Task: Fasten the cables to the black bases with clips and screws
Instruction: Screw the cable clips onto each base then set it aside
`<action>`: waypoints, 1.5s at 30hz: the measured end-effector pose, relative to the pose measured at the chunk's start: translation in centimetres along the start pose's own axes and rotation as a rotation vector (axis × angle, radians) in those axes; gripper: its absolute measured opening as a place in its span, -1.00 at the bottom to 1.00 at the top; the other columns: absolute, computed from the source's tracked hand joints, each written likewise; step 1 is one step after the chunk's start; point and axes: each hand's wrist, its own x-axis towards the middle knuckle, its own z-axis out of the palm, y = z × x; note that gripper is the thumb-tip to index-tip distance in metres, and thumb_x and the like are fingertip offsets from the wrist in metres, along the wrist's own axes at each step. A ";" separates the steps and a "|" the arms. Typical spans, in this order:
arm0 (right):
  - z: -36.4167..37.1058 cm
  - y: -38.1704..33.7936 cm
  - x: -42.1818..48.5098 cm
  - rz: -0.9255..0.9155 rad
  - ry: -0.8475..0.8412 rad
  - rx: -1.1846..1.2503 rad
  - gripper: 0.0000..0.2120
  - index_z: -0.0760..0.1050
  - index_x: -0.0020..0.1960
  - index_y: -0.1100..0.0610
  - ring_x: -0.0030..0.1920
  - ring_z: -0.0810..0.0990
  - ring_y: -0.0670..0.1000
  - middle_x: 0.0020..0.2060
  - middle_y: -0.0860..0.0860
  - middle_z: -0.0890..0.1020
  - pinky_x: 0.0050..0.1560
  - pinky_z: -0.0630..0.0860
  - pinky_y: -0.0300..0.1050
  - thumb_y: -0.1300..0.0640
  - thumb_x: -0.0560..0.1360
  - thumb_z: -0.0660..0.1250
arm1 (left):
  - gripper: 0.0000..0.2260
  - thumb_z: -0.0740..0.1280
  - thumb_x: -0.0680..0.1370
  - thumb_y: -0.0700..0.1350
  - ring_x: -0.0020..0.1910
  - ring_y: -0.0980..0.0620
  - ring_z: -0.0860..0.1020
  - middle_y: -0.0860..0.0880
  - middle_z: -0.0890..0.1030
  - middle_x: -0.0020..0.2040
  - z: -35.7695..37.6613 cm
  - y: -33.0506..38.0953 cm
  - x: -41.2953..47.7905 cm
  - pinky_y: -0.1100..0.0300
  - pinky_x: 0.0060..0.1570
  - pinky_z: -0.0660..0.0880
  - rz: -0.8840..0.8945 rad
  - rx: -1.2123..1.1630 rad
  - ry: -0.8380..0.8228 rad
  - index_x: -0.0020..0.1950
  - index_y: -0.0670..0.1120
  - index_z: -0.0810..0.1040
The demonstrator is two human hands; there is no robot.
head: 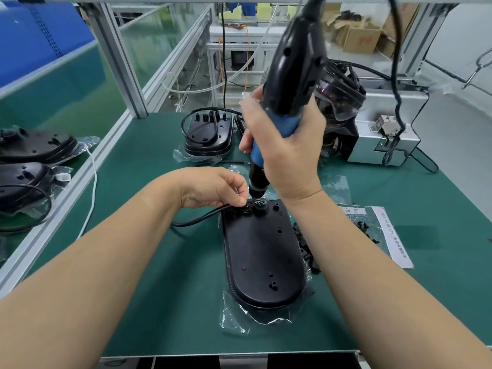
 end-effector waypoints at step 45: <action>0.5 -0.6 0.5 0.041 0.051 0.017 -0.76 0.43 -0.05 0.41 -0.52 0.55 0.14 -0.33 0.17 0.55 -0.42 0.48 -0.07 0.26 0.47 0.42 | -0.66 0.40 0.51 -0.29 -0.13 0.01 0.43 -0.09 0.55 -0.12 0.7 -0.5 -0.8 0.20 -0.15 0.35 0.079 0.059 0.090 -0.39 0.07 0.60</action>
